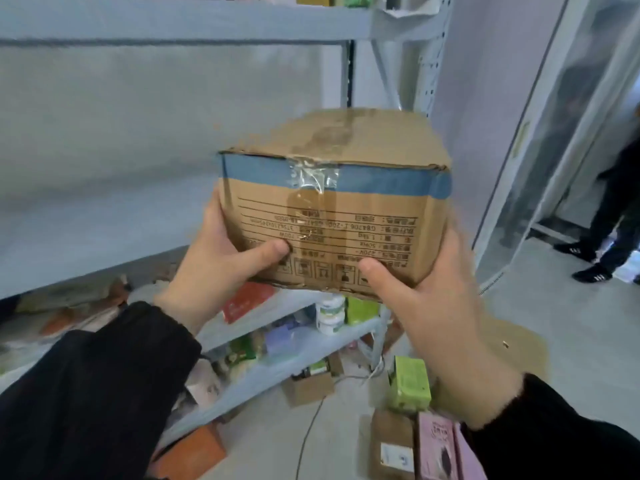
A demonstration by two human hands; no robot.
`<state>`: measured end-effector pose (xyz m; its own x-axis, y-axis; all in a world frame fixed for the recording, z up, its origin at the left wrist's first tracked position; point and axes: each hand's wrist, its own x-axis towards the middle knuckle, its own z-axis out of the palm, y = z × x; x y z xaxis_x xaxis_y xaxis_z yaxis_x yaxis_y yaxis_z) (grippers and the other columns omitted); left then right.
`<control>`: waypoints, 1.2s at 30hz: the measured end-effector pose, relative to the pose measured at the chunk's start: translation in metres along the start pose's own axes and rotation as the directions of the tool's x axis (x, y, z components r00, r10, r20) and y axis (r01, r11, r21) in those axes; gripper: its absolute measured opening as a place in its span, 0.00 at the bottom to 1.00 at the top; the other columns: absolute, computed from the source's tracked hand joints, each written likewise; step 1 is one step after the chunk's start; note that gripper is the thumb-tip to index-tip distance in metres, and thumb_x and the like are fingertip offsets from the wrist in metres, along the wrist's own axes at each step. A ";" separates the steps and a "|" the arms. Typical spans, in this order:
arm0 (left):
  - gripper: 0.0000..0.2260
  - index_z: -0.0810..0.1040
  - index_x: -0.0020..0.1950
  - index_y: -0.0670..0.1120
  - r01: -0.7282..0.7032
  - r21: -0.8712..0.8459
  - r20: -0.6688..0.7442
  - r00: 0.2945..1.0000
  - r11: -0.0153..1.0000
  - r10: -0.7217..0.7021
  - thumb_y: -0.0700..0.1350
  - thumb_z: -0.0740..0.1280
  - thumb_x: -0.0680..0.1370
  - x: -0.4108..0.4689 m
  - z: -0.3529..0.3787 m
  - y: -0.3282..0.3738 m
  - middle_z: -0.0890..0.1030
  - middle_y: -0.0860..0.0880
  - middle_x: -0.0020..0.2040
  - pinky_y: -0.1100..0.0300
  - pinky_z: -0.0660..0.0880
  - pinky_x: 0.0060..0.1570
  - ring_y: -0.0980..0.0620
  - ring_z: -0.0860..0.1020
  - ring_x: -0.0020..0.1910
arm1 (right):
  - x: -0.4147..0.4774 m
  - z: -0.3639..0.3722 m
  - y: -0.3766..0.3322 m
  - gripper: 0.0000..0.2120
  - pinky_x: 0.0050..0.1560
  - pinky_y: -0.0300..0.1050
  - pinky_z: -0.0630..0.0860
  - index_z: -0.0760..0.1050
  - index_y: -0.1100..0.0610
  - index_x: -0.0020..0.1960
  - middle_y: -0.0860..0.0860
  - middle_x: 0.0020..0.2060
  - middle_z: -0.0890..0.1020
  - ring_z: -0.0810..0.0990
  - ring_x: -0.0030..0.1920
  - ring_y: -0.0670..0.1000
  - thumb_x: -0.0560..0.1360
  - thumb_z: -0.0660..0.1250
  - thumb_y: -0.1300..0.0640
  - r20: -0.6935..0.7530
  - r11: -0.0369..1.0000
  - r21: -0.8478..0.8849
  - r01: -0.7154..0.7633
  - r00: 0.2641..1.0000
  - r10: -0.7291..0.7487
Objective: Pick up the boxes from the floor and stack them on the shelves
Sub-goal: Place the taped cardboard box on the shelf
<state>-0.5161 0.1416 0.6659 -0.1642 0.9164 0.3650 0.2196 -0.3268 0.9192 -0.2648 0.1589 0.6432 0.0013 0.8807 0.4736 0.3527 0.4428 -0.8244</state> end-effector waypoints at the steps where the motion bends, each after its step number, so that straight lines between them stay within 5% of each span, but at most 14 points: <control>1: 0.32 0.67 0.68 0.57 -0.014 -0.008 -0.036 0.999 1.000 0.013 0.44 0.78 0.68 0.012 -0.023 0.001 0.84 0.62 0.57 0.65 0.80 0.52 0.61 0.82 0.58 | 0.014 0.021 -0.011 0.52 0.67 0.34 0.65 0.52 0.44 0.82 0.40 0.73 0.63 0.65 0.68 0.31 0.67 0.77 0.40 0.008 0.999 -0.004 0.052 0.999 -0.052; 4: 0.32 0.69 0.64 0.63 -0.020 0.021 -0.097 0.995 1.000 0.022 0.49 0.82 0.67 0.048 -0.085 -0.011 0.84 0.63 0.58 0.62 0.80 0.53 0.60 0.82 0.59 | 0.054 0.089 -0.031 0.54 0.68 0.31 0.58 0.42 0.43 0.83 0.36 0.73 0.55 0.58 0.64 0.23 0.70 0.76 0.40 0.133 0.993 0.009 0.120 0.984 -0.120; 9: 0.26 0.70 0.66 0.58 0.063 0.065 -0.078 0.995 0.996 -0.058 0.39 0.75 0.75 0.105 -0.157 -0.062 0.85 0.59 0.55 0.58 0.82 0.54 0.60 0.83 0.55 | 0.096 0.183 -0.032 0.51 0.74 0.50 0.67 0.40 0.41 0.82 0.44 0.75 0.57 0.66 0.73 0.46 0.74 0.73 0.39 0.239 0.995 -0.027 0.096 0.967 -0.087; 13: 0.28 0.68 0.71 0.52 0.179 0.187 -0.057 0.984 0.966 -0.171 0.40 0.75 0.76 0.146 -0.182 -0.102 0.83 0.54 0.60 0.48 0.76 0.65 0.56 0.82 0.56 | 0.103 0.214 -0.020 0.48 0.74 0.41 0.62 0.34 0.36 0.80 0.41 0.79 0.49 0.60 0.74 0.43 0.79 0.70 0.43 0.320 0.986 -0.092 0.142 0.941 -0.106; 17: 0.39 0.52 0.83 0.52 0.391 0.317 -0.281 0.909 0.864 -0.308 0.52 0.72 0.79 0.181 -0.190 -0.130 0.67 0.46 0.79 0.45 0.71 0.69 0.41 0.73 0.71 | 0.114 0.223 -0.010 0.42 0.71 0.36 0.61 0.45 0.33 0.80 0.37 0.78 0.48 0.57 0.75 0.41 0.78 0.70 0.43 0.498 0.941 -0.197 0.277 0.854 -0.147; 20: 0.36 0.50 0.83 0.56 0.374 0.187 -0.356 0.888 0.909 -0.292 0.59 0.65 0.80 0.186 -0.183 -0.136 0.61 0.49 0.82 0.43 0.69 0.71 0.42 0.71 0.74 | 0.147 0.213 0.006 0.39 0.70 0.39 0.62 0.53 0.37 0.80 0.41 0.79 0.51 0.59 0.69 0.36 0.77 0.72 0.43 0.334 0.972 -0.173 0.160 0.938 -0.095; 24: 0.35 0.51 0.81 0.67 0.072 0.144 -0.306 0.952 0.987 -0.025 0.65 0.63 0.77 0.163 -0.155 -0.125 0.57 0.58 0.79 0.54 0.63 0.71 0.58 0.63 0.73 | 0.221 0.190 0.046 0.47 0.74 0.47 0.59 0.50 0.47 0.83 0.52 0.80 0.53 0.59 0.78 0.54 0.74 0.75 0.41 0.075 0.983 -0.153 -0.097 0.991 0.109; 28: 0.44 0.50 0.75 0.74 -0.021 0.351 -0.115 0.991 0.936 0.066 0.71 0.73 0.66 0.178 -0.128 -0.129 0.45 0.60 0.82 0.57 0.57 0.73 0.66 0.51 0.76 | 0.299 0.181 0.089 0.57 0.77 0.55 0.58 0.44 0.49 0.84 0.53 0.82 0.53 0.57 0.80 0.55 0.69 0.76 0.36 0.136 0.971 -0.051 -0.233 0.962 0.238; 30: 0.46 0.52 0.74 0.75 0.004 0.388 -0.110 0.993 0.921 0.042 0.71 0.75 0.63 0.207 -0.123 -0.136 0.48 0.57 0.83 0.54 0.57 0.74 0.63 0.52 0.77 | 0.341 0.185 0.117 0.61 0.77 0.55 0.61 0.45 0.48 0.84 0.52 0.82 0.58 0.61 0.79 0.54 0.65 0.78 0.32 0.235 0.952 0.030 -0.306 0.927 0.291; 34: 0.51 0.48 0.73 0.76 0.160 0.337 -0.104 0.986 0.928 -0.132 0.70 0.76 0.57 0.287 -0.116 -0.154 0.56 0.55 0.80 0.53 0.62 0.74 0.58 0.58 0.77 | 0.429 0.202 0.181 0.53 0.72 0.59 0.71 0.68 0.45 0.71 0.47 0.67 0.80 0.79 0.67 0.50 0.52 0.82 0.28 0.370 0.910 0.175 -0.375 0.882 0.292; 36: 0.54 0.44 0.72 0.79 0.211 0.335 -0.142 0.975 0.918 -0.172 0.69 0.79 0.58 0.326 -0.105 -0.168 0.57 0.51 0.81 0.50 0.64 0.75 0.52 0.61 0.79 | 0.465 0.212 0.203 0.50 0.70 0.57 0.74 0.70 0.44 0.69 0.45 0.62 0.83 0.82 0.63 0.49 0.52 0.82 0.29 0.408 0.909 0.202 -0.365 0.875 0.261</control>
<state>-0.7071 0.4711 0.6459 -0.3343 0.9168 0.2186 0.4892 -0.0295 0.8717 -0.3905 0.6937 0.6302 -0.2880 0.9549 0.0725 0.1315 0.1144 -0.9847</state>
